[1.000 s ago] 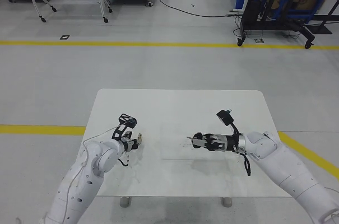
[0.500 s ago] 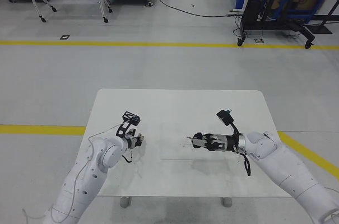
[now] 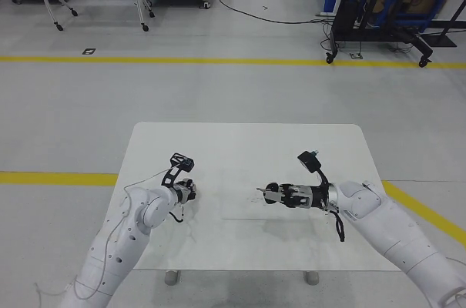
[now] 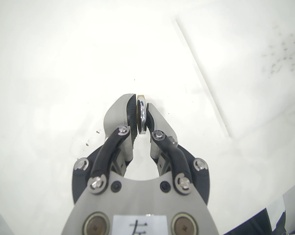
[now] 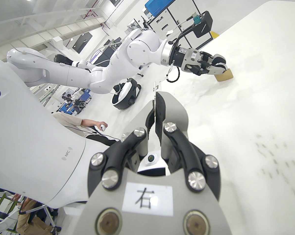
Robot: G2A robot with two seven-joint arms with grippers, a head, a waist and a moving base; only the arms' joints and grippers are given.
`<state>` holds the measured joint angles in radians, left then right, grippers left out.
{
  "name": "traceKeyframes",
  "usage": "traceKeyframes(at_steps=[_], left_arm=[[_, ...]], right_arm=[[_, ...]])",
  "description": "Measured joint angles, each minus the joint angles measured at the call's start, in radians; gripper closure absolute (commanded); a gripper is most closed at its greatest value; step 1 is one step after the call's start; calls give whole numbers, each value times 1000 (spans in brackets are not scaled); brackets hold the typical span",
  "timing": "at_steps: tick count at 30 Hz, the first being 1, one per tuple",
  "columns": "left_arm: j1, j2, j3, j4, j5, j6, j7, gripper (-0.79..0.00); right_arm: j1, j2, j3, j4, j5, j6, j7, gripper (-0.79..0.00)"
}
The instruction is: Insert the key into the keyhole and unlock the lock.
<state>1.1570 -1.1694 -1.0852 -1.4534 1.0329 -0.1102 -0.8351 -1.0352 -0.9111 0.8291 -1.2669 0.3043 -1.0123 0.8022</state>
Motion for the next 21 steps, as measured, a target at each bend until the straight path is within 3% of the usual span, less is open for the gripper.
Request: traceKeyframes(at_steps=[21], left_arm=[[15, 4, -25, -8, -43, -39, -17, -31]], right_arm=[[0, 0, 0, 0, 0, 0, 0, 0]])
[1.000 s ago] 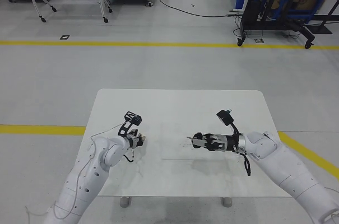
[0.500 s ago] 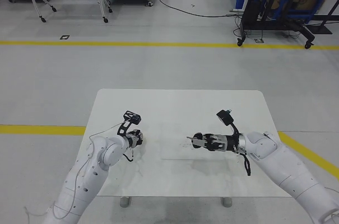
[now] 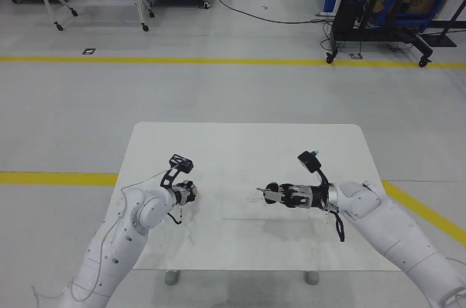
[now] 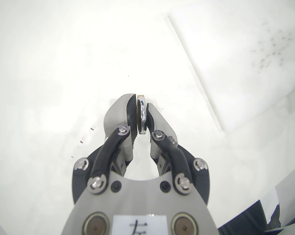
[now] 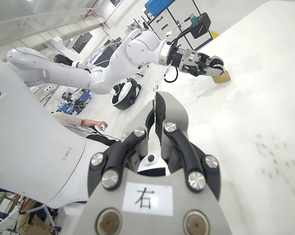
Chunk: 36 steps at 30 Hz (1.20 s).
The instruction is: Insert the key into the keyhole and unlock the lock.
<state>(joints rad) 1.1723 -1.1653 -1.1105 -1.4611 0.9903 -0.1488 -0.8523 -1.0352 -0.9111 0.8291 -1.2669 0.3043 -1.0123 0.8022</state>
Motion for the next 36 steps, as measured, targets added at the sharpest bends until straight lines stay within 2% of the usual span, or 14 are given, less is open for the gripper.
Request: traceKeyframes(at_steps=[6, 14, 19, 31, 34, 36], left_arm=[[-2, 0, -2, 4, -1, -4, 1, -102], [0, 1, -8, -2, -5, -4, 2, -145], [5, 3, -13, -14, -5, -7, 1, -62], [29, 9, -26, -55, -6, -13, -31, -108], [24, 9, -22, -46, -7, -19, -35, -89], [20, 8, -18, -40, -7, -22, -38, -34]], right_arm=[[0, 0, 0, 0, 0, 0, 0, 0], [0, 0, 0, 0, 0, 0, 0, 0], [0, 0, 0, 0, 0, 0, 0, 0], [0, 0, 0, 0, 0, 0, 0, 0], [0, 0, 0, 0, 0, 0, 0, 0], [0, 0, 0, 0, 0, 0, 0, 0]])
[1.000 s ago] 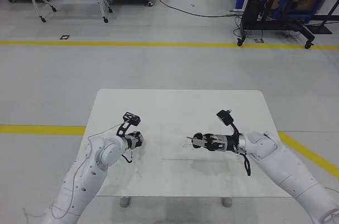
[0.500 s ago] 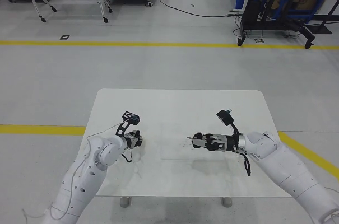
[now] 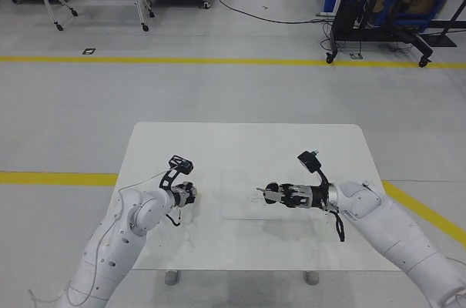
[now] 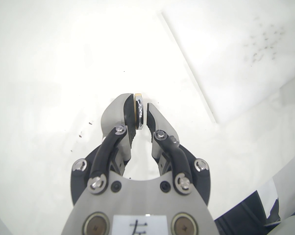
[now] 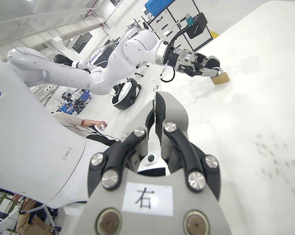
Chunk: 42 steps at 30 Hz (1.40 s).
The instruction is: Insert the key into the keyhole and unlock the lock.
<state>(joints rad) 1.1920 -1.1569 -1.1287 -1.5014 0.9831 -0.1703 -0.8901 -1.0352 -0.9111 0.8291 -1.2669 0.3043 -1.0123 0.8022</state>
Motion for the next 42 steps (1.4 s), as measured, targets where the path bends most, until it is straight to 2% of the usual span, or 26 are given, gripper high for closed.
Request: traceKeyframes(at_steps=[2, 14, 18, 23, 35, 38, 40, 42], left_arm=[[-4, 0, 3, 5, 0, 0, -3, 0], [-11, -1, 9, 10, 18, 23, 1, 0], [4, 0, -15, -37, 20, 38, 90, 0], [54, 5, -39, -159, 99, 63, 260, 0], [53, 5, -39, -151, 97, 62, 248, 0], [54, 5, -39, -149, 94, 64, 250, 0], [51, -3, -41, -121, 37, 73, 239, 0], [22, -15, -48, -77, -92, 81, 209, 0]], right_arm=[[0, 0, 0, 0, 0, 0, 0, 0], [0, 0, 0, 0, 0, 0, 0, 0], [0, 0, 0, 0, 0, 0, 0, 0], [0, 0, 0, 0, 0, 0, 0, 0], [-2, -1, 0, -4, 1, 1, -4, 0], [-24, -14, -10, -51, 11, 0, -73, 0], [-32, -28, -28, -53, 18, 0, -115, 0], [-28, -40, -44, -41, 32, 0, -139, 0]])
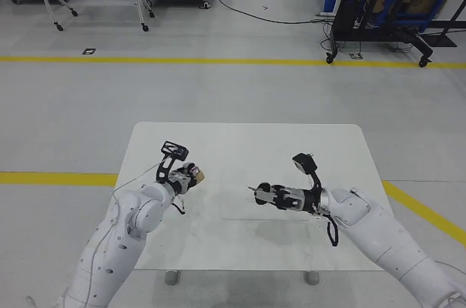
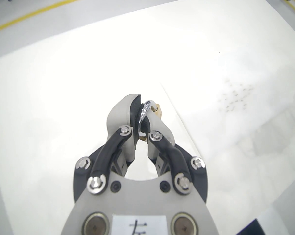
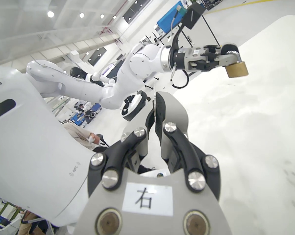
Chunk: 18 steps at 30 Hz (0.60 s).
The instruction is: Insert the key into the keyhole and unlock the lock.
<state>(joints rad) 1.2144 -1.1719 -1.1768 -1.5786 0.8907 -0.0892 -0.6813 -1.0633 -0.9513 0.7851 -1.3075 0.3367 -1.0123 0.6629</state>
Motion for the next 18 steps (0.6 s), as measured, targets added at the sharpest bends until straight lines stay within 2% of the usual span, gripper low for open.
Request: traceKeyframes(at_steps=[4, 6, 15, 18], left_arm=[[-107, -25, 1, 141, -404, -16, -88, 0], [-146, -30, 9, 186, -512, -31, -105, 0], [-149, -30, 11, 191, -525, -32, -103, 0], [-137, -39, -5, 223, -591, -3, -124, 0]], right_arm=[[2, -28, -8, 8, 30, 0, -68, 0], [-1, -33, -4, 11, 31, 0, -88, 0], [-1, -33, -4, 11, 32, 0, -87, 0], [-7, -35, -6, 0, 33, 16, -94, 0]])
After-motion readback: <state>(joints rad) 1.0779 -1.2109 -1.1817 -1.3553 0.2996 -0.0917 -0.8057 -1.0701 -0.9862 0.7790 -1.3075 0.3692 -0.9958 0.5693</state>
